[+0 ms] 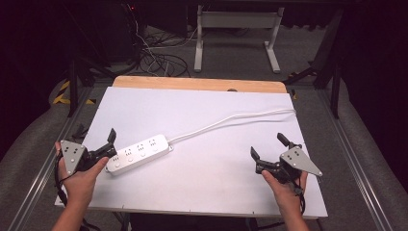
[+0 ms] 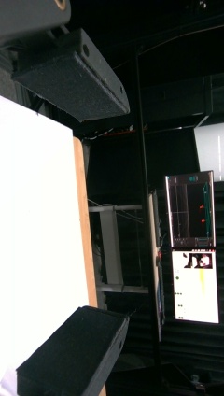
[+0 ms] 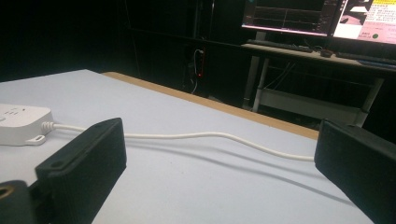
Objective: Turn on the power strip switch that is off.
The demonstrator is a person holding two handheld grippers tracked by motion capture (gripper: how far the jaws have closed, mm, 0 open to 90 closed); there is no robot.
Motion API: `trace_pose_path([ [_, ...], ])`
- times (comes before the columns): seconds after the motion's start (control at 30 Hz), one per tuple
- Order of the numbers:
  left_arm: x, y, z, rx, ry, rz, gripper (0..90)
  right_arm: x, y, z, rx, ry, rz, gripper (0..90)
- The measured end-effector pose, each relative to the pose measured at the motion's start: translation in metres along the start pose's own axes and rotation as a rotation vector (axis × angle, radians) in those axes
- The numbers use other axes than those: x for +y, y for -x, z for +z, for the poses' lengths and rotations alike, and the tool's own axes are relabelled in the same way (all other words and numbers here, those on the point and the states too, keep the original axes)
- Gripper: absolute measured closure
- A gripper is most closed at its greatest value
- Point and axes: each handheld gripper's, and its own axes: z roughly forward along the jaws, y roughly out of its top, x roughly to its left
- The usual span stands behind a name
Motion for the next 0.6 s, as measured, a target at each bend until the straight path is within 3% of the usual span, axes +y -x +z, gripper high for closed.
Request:
trace_pose_path([
  [0.6, -0.0014, 0.0007, 0.0014, -0.015, -0.011, 0.007, 3.8, -0.0007, 0.0001, -0.0010, 0.000, -0.007, 0.004, 3.5],
])
